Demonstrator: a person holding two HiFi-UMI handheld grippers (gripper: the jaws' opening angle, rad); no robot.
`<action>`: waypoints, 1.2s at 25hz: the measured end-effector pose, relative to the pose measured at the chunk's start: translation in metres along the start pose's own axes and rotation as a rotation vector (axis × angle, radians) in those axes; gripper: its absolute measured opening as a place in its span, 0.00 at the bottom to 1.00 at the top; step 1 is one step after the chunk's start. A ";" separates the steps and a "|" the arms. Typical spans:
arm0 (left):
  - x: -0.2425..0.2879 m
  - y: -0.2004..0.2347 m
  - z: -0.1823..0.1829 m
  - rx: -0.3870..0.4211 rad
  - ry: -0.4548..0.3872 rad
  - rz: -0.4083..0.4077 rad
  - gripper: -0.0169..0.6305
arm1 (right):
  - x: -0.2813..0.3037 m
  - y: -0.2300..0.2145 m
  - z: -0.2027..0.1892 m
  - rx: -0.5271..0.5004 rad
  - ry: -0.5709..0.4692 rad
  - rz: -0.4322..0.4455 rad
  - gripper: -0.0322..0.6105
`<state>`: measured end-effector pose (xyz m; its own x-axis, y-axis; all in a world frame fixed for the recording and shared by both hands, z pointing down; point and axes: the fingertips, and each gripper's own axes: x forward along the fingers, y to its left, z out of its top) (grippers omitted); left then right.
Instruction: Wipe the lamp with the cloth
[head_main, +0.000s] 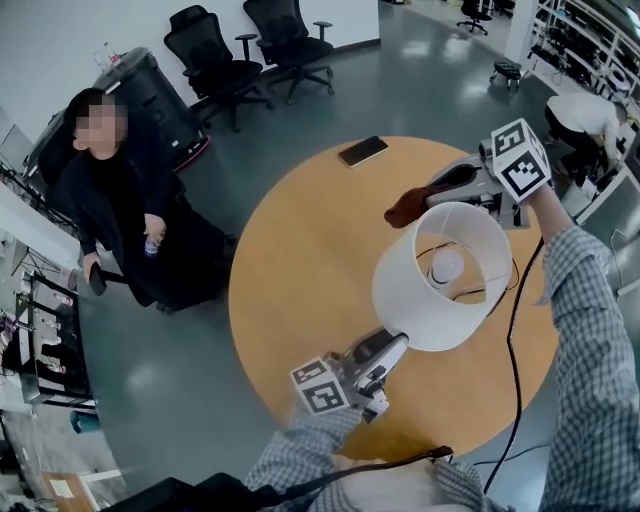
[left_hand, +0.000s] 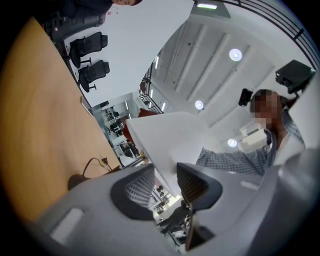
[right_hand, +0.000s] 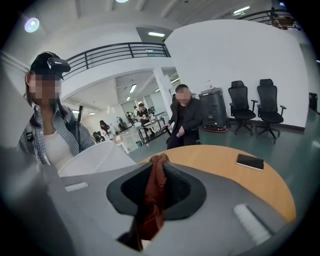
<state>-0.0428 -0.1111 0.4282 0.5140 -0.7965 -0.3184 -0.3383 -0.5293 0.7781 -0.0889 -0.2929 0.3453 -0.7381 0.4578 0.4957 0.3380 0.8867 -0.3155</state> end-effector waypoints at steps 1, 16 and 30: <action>0.000 0.001 0.001 0.001 -0.001 0.001 0.24 | 0.002 0.003 0.008 -0.026 0.033 0.014 0.13; 0.000 0.001 -0.004 -0.016 0.003 -0.005 0.24 | 0.100 0.112 0.015 -0.358 0.691 0.342 0.13; -0.001 0.000 -0.003 -0.036 0.022 -0.020 0.23 | 0.114 0.138 0.031 -0.560 0.550 0.238 0.13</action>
<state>-0.0410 -0.1098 0.4305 0.5373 -0.7794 -0.3222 -0.2996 -0.5335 0.7909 -0.1449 -0.1207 0.3334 -0.2665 0.4755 0.8384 0.7983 0.5963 -0.0844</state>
